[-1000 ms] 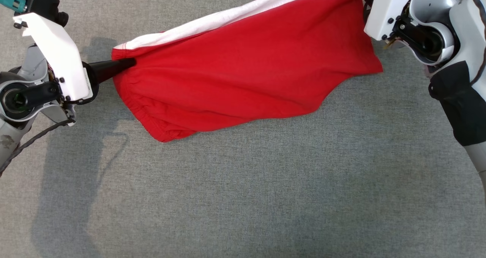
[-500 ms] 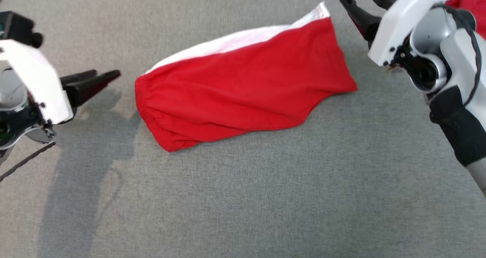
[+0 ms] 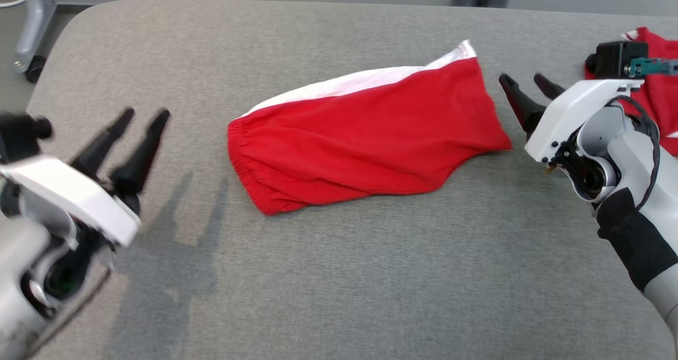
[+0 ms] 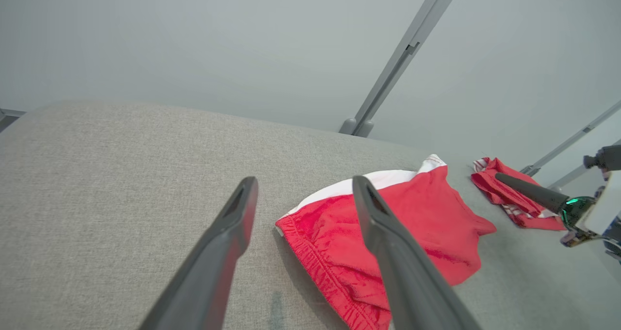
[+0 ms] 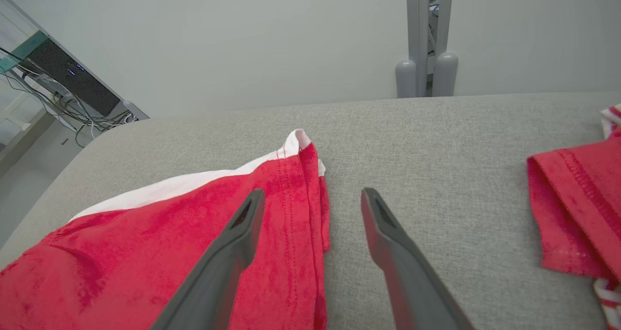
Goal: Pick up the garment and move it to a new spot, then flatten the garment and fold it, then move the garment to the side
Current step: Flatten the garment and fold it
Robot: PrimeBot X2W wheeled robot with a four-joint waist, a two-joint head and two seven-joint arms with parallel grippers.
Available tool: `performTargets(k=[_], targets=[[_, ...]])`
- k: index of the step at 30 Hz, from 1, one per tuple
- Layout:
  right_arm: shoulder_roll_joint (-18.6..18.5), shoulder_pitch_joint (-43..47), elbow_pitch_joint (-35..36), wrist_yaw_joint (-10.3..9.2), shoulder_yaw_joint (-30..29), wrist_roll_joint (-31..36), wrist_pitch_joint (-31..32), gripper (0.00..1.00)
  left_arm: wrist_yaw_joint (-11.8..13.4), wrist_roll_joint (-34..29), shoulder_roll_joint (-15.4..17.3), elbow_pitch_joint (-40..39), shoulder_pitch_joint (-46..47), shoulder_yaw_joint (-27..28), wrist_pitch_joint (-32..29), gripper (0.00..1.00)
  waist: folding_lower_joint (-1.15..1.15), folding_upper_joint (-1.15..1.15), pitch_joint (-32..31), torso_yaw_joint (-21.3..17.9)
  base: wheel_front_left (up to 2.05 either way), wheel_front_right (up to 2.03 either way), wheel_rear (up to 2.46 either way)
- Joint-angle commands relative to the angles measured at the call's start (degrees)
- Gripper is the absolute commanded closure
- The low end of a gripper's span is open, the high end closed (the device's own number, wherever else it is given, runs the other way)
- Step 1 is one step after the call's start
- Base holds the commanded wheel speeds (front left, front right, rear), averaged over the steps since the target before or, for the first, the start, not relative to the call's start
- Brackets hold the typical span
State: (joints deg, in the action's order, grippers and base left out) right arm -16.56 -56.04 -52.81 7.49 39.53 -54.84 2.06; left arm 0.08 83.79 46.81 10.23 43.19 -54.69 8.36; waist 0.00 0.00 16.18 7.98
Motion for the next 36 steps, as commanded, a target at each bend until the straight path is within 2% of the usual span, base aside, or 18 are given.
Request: performTargets(k=[1, 6, 11, 19, 25, 26, 27, 36], targets=[[0.1, 0.4, -1.9, 0.01, 0.0, -1.2, 0.8, 0.00, 1.6, -2.0, 0.4, -2.5, -2.3, -0.4, 2.2, 0.00, 0.00, 0.00, 0.3, 1.7, 0.00, 0.00, 0.00], [0.6, -1.8, -8.2, 0.01, 1.0, -2.6, 4.9, 0.00, 7.2, -5.4, 0.7, -9.4, -8.3, -0.3, 5.9, 0.00, 0.00, 0.00, 0.5, 4.4, 0.00, 0.00, 0.00], [0.8, -4.7, -15.4, 0.01, 1.8, -2.5, 10.3, 0.00, 10.3, -7.4, -0.7, -14.2, -13.3, 0.9, 6.7, 0.00, 0.00, 0.00, 0.6, 7.1, 0.00, 0.00, 0.00], [1.9, -6.2, -20.0, 0.01, 2.2, -2.2, 13.3, 0.00, 9.6, -9.1, -5.0, -15.0, -19.2, 3.8, 6.8, 0.00, 0.00, 0.00, 1.9, 10.1, 0.00, 0.00, 0.00], [2.5, -5.1, -20.9, 0.01, 2.2, -2.2, 14.6, 0.00, 9.0, -11.3, -6.9, -13.8, -20.6, 4.9, 6.9, 0.00, 0.00, 0.00, 2.3, 10.6, 0.00, 0.00, 0.00], [2.4, -5.0, -21.0, 0.01, 2.4, -2.0, 14.7, 0.67, 8.8, -11.6, -7.2, -13.5, -20.7, 5.0, 6.9, 0.00, 0.00, 0.00, 2.3, 10.5, 0.00, 0.00, 0.00], [2.3, -5.0, -21.1, 0.01, 2.5, -1.8, 14.1, 1.00, 8.6, -11.7, -7.4, -13.2, -20.8, 5.1, 6.9, 0.00, 0.00, 0.00, 2.1, 10.3, 0.00, 0.00, 0.00], [3.7, -0.3, -18.3, 0.01, 1.1, -4.6, 8.5, 1.00, 9.4, -13.2, -8.8, -12.0, -23.2, 5.3, 6.9, 0.00, 0.00, 0.00, -4.8, 5.5, 0.00, 0.00, 0.00]])
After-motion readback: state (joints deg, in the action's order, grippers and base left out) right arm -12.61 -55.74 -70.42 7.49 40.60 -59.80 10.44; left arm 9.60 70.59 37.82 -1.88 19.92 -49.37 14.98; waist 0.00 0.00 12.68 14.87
